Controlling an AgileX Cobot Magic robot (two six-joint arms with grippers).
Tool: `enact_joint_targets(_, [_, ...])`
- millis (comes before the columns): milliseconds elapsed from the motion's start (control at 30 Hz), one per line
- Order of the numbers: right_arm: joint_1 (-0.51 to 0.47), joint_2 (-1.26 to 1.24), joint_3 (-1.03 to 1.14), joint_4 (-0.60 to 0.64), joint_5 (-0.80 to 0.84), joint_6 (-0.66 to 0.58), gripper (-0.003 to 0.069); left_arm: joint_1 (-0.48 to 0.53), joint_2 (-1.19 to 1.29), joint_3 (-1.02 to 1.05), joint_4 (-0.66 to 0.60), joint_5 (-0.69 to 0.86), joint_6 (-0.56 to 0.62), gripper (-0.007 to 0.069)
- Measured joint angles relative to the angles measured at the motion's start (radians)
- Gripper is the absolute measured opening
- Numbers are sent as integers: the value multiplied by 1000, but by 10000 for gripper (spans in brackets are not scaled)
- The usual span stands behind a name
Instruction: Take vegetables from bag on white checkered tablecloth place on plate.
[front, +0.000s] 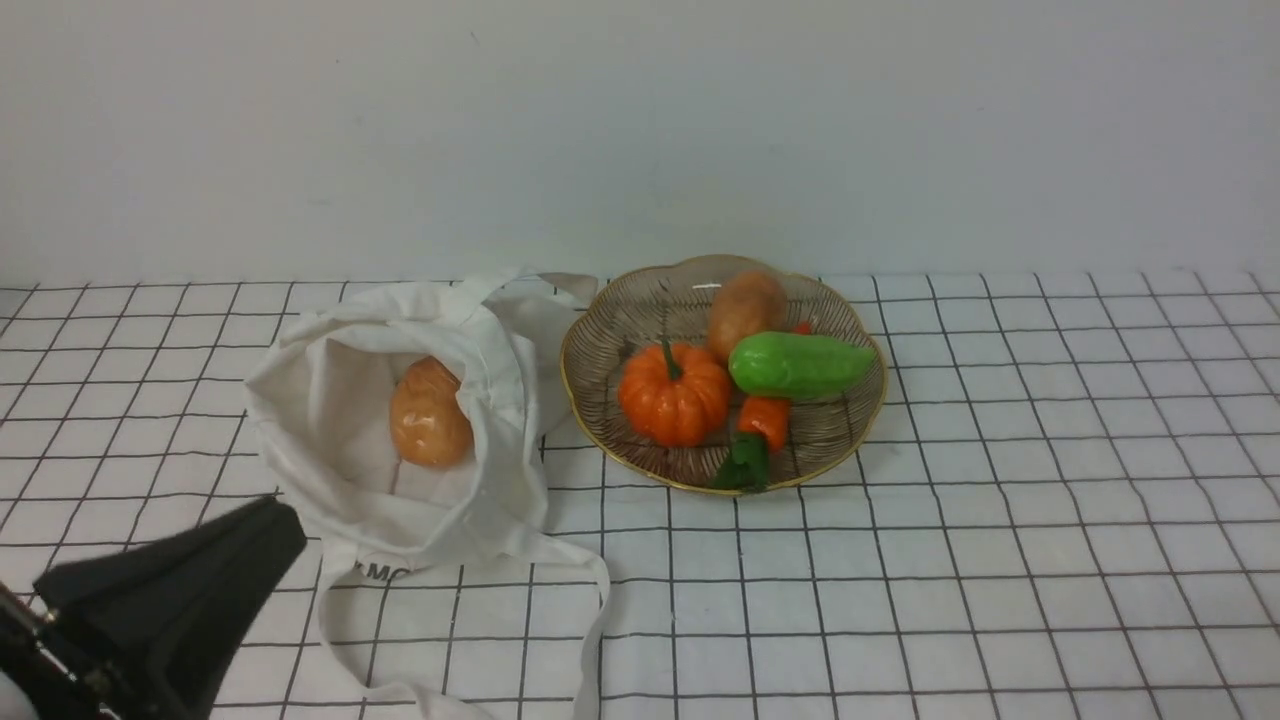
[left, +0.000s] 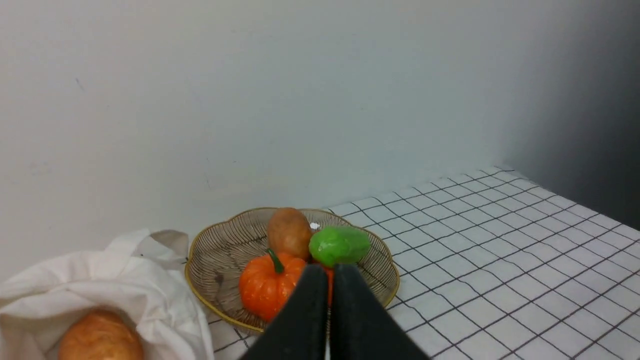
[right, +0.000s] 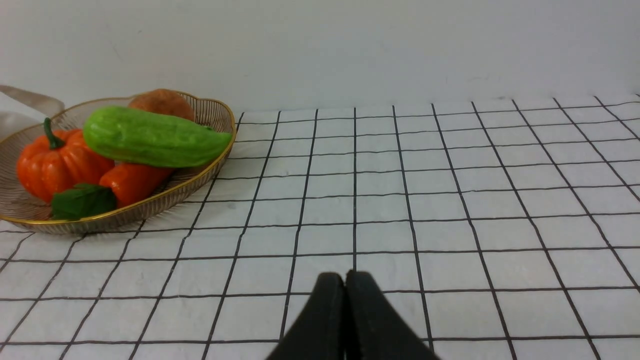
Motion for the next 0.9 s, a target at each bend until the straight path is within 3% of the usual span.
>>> enact_joint_targets(300, [0, 0, 0, 0, 0, 0, -15, 0, -2, 154, 2, -12, -1, -8])
enact_joint_targets(500, [0, 0, 0, 0, 0, 0, -15, 49, -10, 157, -137, -4, 116, -8])
enact_joint_targets(667, [0, 0, 0, 0, 0, 0, -15, 221, -59, 157, -256, 12, 292, -8])
enact_joint_targets(900, [0, 0, 0, 0, 0, 0, -15, 438, -233, 157, -219, 226, 318, -8])
